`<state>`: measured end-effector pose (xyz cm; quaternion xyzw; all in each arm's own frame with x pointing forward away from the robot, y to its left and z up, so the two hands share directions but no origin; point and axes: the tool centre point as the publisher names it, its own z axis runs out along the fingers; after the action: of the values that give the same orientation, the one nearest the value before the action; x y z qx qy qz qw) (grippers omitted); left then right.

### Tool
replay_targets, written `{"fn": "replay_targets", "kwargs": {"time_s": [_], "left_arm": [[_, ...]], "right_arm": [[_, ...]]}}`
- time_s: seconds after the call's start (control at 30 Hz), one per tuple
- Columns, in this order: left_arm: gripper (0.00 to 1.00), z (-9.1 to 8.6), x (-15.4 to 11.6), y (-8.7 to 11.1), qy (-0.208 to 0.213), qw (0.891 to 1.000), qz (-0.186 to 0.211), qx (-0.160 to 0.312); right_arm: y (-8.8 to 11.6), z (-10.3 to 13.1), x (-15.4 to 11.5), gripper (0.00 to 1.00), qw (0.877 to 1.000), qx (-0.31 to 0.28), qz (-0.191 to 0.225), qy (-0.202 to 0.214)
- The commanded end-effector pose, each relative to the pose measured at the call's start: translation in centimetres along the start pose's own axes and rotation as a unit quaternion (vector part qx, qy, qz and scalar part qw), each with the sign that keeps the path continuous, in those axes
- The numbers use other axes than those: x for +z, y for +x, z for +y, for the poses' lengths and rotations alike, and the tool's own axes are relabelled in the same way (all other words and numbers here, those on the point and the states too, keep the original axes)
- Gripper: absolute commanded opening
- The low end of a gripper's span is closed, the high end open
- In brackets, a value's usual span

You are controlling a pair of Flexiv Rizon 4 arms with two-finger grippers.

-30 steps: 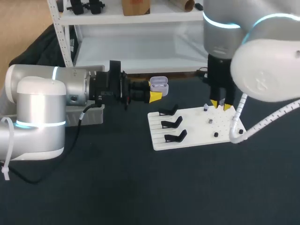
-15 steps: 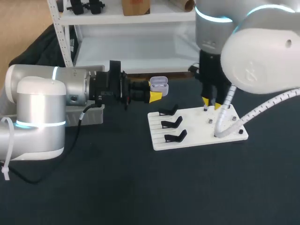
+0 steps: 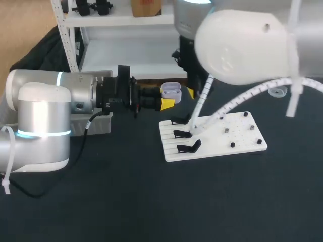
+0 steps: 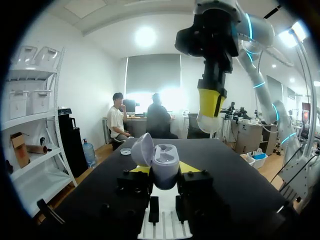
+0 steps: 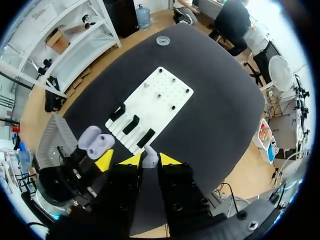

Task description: Pick up each earbud case from the left stands, insert the matching earbuds, close the lid, and place the case in the box.

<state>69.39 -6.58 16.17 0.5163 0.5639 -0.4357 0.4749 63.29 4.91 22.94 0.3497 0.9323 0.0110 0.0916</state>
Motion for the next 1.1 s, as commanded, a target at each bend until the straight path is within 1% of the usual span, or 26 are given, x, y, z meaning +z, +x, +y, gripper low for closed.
{"fn": "replay_targets", "kwargs": {"time_s": [0.03,0.2,0.27,0.3,0.33,0.47,0.57,0.77,0.93,1.1], "left_arm": [[0.00,-0.1,0.0,0.1,-0.002,1.000,-0.001,0.001],[0.00,-0.1,0.0,0.1,-0.002,1.000,-0.001,0.001],[0.00,-0.1,0.0,0.1,-0.002,1.000,-0.001,0.001],[0.00,-0.1,0.0,0.1,-0.002,1.000,-0.001,0.001],[0.00,-0.1,0.0,0.1,-0.002,1.000,-0.001,0.001],[0.00,-0.1,0.0,0.1,-0.002,1.000,-0.001,0.001],[0.00,-0.1,0.0,0.1,-0.002,1.000,-0.001,0.001],[0.00,-0.1,0.0,0.1,-0.002,1.000,-0.001,0.001],[0.00,-0.1,0.0,0.1,-0.002,1.000,-0.001,0.001],[0.00,-0.1,0.0,0.1,-0.002,1.000,-0.001,0.001]], "right_arm": [[-0.3,2.1,-0.2,0.00,1.000,-0.006,-0.001,0.014],[-0.2,3.7,-0.1,0.00,0.999,-0.032,-0.006,0.003],[-0.2,4.2,0.1,0.00,0.999,-0.042,-0.006,0.009],[-0.1,4.5,0.2,0.00,0.999,-0.038,-0.010,0.018],[-0.1,4.7,0.4,0.00,0.999,-0.043,0.000,0.024],[0.1,5.1,0.4,0.00,0.999,-0.044,0.005,0.025],[0.3,5.6,0.4,0.00,0.998,-0.059,0.006,0.030],[0.7,6.3,0.7,0.00,0.995,-0.084,0.006,0.047],[0.9,6.4,1.1,0.00,0.994,-0.093,0.000,0.058],[0.8,6.4,2.0,0.00,0.992,-0.099,0.000,0.073]]}}
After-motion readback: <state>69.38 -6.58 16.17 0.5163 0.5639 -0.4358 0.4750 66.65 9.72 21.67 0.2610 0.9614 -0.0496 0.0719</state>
